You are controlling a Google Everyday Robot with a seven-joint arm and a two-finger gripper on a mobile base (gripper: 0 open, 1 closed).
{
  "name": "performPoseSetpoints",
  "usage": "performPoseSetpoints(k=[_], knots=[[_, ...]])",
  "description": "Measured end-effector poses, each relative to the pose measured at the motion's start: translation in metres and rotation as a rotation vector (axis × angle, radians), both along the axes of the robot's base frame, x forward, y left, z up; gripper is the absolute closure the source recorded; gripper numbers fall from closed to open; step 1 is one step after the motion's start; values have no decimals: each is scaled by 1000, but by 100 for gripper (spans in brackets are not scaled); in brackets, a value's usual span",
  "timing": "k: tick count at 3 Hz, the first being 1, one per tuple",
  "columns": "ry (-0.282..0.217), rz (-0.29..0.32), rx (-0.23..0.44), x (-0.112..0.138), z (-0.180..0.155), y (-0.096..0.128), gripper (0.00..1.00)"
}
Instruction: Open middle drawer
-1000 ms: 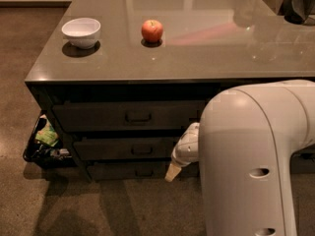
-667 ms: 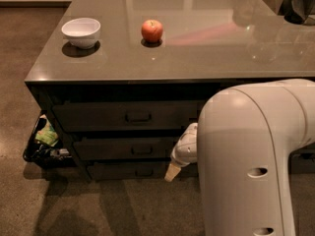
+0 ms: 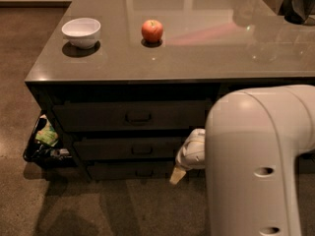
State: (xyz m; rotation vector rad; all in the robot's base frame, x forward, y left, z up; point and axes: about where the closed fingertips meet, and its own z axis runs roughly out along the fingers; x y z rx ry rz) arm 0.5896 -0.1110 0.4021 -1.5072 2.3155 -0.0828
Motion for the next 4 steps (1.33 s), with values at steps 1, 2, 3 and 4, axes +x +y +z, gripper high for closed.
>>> performPoseSetpoints(k=[1,2,3,4], knots=[[-34,-99,-21,-15,7,-28,0],[-38,-195,-67,-52,-6,-49,0],[-87,-207,-59,-44,4,-30,0],[-87,-207,-59,-44,4,-30,0]])
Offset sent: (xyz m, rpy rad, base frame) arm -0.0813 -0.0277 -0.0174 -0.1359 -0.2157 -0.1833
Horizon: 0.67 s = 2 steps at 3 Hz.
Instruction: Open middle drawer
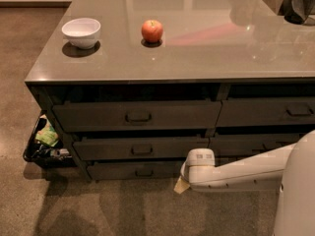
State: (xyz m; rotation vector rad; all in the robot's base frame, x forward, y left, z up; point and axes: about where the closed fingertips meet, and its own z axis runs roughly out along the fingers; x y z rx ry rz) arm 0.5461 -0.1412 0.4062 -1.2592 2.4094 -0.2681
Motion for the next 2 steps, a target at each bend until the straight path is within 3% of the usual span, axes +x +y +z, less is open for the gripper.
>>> performPoseSetpoints(k=[2], knots=[[-36,26,3,8,15,12,0]])
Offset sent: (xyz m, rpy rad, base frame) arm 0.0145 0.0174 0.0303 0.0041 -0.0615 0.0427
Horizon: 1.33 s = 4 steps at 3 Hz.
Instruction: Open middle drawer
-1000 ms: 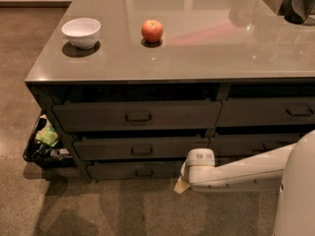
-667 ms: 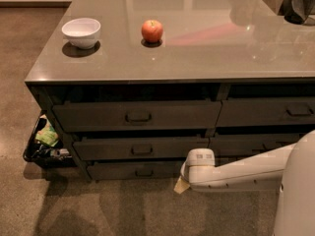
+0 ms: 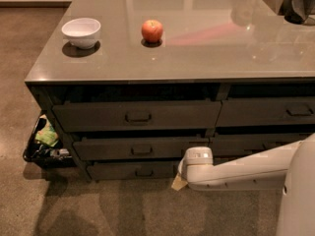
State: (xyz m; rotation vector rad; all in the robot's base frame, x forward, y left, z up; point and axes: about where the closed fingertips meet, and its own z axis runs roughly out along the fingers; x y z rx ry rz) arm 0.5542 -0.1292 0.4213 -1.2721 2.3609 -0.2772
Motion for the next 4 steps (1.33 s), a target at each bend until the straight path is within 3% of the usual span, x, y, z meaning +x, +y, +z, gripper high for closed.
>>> performPoseSetpoints(k=[1,2,3,4], knots=[[-5,1,5,1,-4,4,0],[48,-12,37,30,-38,13,0],[41,-8,34,30,-35,14,0],[-8,19,17,29,-14,21,0]])
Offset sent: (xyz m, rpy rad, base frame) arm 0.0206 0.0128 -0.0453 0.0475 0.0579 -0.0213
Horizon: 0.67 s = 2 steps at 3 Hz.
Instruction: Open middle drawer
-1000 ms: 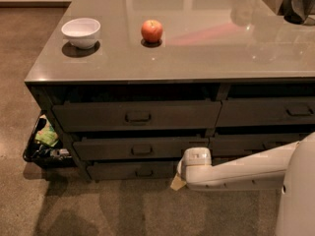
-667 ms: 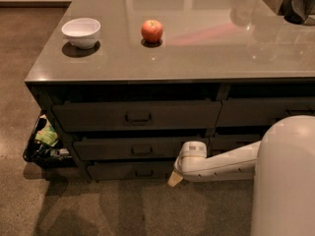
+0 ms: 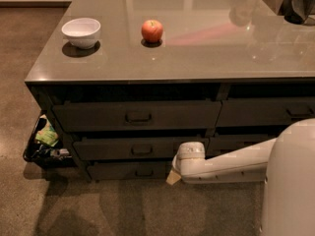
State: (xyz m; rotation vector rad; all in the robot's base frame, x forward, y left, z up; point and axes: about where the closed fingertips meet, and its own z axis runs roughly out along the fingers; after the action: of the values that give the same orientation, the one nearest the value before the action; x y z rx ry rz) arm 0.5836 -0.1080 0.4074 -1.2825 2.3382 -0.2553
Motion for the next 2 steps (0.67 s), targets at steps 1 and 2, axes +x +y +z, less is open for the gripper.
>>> performPoseSetpoints(k=[1,2], knots=[[-62,35,-24,6,22,14,0],[-112,77,-25,26,21,29,0]])
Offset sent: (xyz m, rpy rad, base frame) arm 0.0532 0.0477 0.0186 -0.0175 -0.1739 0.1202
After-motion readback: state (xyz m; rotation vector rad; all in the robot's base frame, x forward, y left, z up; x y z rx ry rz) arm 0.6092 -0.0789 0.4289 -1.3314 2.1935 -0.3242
